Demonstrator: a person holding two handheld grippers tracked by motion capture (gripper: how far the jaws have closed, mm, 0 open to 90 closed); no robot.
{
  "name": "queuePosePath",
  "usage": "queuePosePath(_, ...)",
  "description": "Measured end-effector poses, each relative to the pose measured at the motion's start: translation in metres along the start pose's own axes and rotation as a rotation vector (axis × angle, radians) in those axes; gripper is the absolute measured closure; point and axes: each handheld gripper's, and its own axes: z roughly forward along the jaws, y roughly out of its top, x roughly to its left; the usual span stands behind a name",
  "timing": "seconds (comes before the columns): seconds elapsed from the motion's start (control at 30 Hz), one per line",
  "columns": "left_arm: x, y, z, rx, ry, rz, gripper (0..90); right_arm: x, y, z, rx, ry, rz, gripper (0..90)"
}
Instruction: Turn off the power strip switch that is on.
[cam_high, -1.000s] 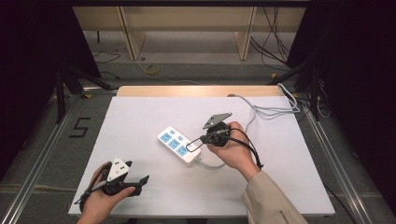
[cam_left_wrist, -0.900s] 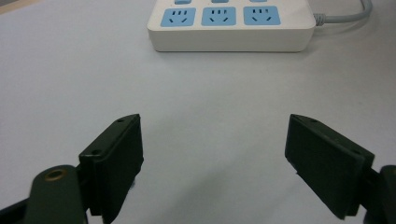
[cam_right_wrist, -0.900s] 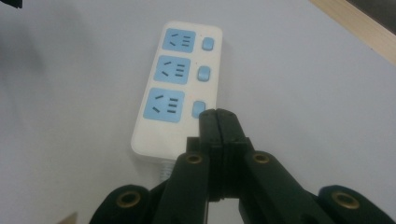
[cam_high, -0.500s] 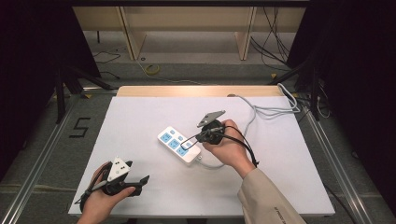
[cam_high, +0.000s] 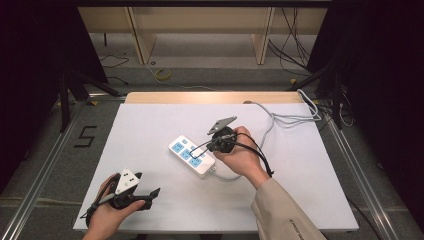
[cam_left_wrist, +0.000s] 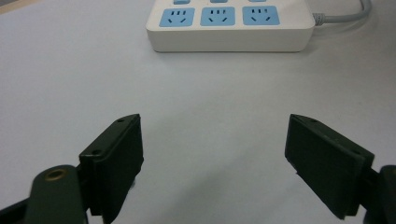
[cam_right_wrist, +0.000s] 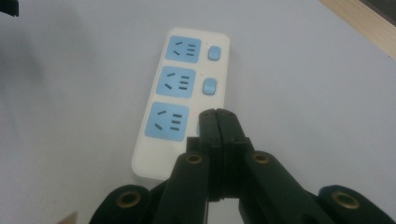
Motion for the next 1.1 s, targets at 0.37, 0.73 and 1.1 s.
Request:
queuePosePath(0.37, 0.000, 0.000, 0.000, -0.001, 0.001, 0.001, 19.4, 0.000, 0.002, 0.004, 0.014, 0.004, 0.011, 90.0)
queuePosePath(0.73, 0.000, 0.000, 0.000, -0.001, 0.000, 0.004, 19.5, -0.002, 0.006, 0.009, 0.024, 0.009, -0.007, 90.0)
queuePosePath(1.1, -0.001, 0.001, 0.000, 0.000, -0.001, 0.007, 19.6, -0.001, 0.010, 0.015, 0.049, 0.009, -0.010, 90.0)
